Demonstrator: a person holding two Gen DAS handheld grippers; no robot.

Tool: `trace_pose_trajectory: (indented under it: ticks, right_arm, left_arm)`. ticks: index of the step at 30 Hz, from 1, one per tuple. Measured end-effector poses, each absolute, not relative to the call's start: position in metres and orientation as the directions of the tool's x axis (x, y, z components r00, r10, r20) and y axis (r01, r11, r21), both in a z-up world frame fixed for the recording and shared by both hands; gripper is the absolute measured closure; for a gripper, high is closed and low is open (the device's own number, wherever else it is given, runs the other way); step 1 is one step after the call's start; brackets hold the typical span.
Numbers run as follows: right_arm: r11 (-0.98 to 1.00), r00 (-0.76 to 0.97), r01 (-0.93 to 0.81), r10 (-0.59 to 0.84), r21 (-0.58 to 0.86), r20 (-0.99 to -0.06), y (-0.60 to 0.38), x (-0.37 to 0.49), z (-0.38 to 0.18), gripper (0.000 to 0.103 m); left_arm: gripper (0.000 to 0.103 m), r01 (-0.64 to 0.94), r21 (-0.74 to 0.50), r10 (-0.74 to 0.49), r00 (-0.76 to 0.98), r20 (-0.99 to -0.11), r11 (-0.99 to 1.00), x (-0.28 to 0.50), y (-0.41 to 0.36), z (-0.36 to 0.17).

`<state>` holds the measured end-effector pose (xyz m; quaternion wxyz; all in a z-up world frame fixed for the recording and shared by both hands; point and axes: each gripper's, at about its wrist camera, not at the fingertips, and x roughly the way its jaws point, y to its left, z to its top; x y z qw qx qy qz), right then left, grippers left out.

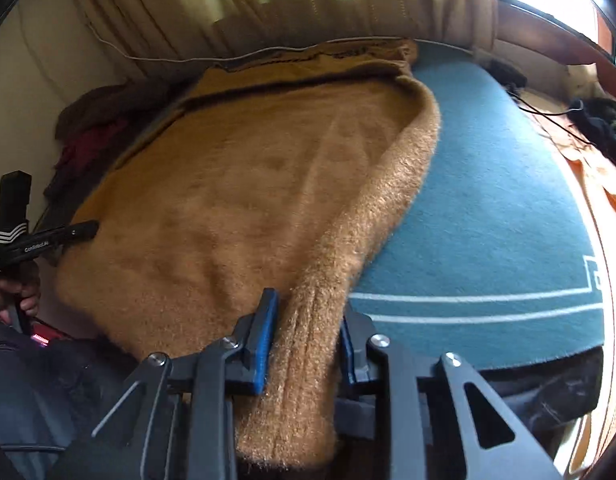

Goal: Fold clothes
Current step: 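Grasp the other sweater side edge with the right gripper and lift it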

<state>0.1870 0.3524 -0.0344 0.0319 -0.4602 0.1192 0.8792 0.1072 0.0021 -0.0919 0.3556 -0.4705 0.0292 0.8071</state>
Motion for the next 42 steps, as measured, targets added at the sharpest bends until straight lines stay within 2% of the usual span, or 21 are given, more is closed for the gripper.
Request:
trace_pose_trajectory:
  ticks: [4,7,11,13,16,23,34,42]
  right_arm:
    - [-0.966,-0.57,-0.107,-0.135,0.236,-0.811,0.346,0.182,-0.034,0.079]
    - [-0.957,-0.58,-0.094,-0.172,0.275,-0.796,0.347,0.182,-0.033,0.084]
    - [-0.899,-0.657,-0.023,-0.317,0.438,-0.684,0.36,0.175,-0.017,0.086]
    - [-0.862,-0.692,0.021,-0.379,0.507,-0.615,0.366,0.17,-0.007,0.086]
    - [-0.84,-0.726,0.085,-0.42,0.535,-0.544,0.367,0.158,0.012,0.086]
    - [-0.845,-0.78,0.131,-0.411,0.519,-0.472,0.376,0.111,0.047,0.086]
    - [-0.839,-0.874,0.03,-0.286,0.544,-0.393,0.438,0.046,0.077,0.086]
    - [-0.818,-0.881,-0.08,-0.208,0.569,-0.424,0.472,-0.025,0.068,0.086]
  left_arm:
    - [0.087,-0.613,-0.278,0.537,-0.289,-0.792,-0.739,0.105,0.003,-0.092]
    - [0.089,-0.604,-0.335,0.577,-0.262,-0.774,-0.723,0.101,0.002,-0.093]
    - [0.09,-0.571,-0.489,0.698,-0.224,-0.68,-0.66,0.086,-0.004,-0.085]
    - [0.091,-0.566,-0.524,0.733,-0.232,-0.64,-0.637,0.079,-0.005,-0.076]
    - [0.091,-0.56,-0.558,0.768,-0.255,-0.588,-0.613,0.066,-0.005,-0.061]
    - [0.091,-0.523,-0.589,0.782,-0.321,-0.534,-0.616,0.027,-0.003,-0.034]
    - [0.091,-0.513,-0.577,0.771,-0.394,-0.5,-0.636,-0.059,0.029,0.003]
    - [0.091,-0.477,-0.586,0.755,-0.388,-0.529,-0.656,-0.146,0.08,-0.006]
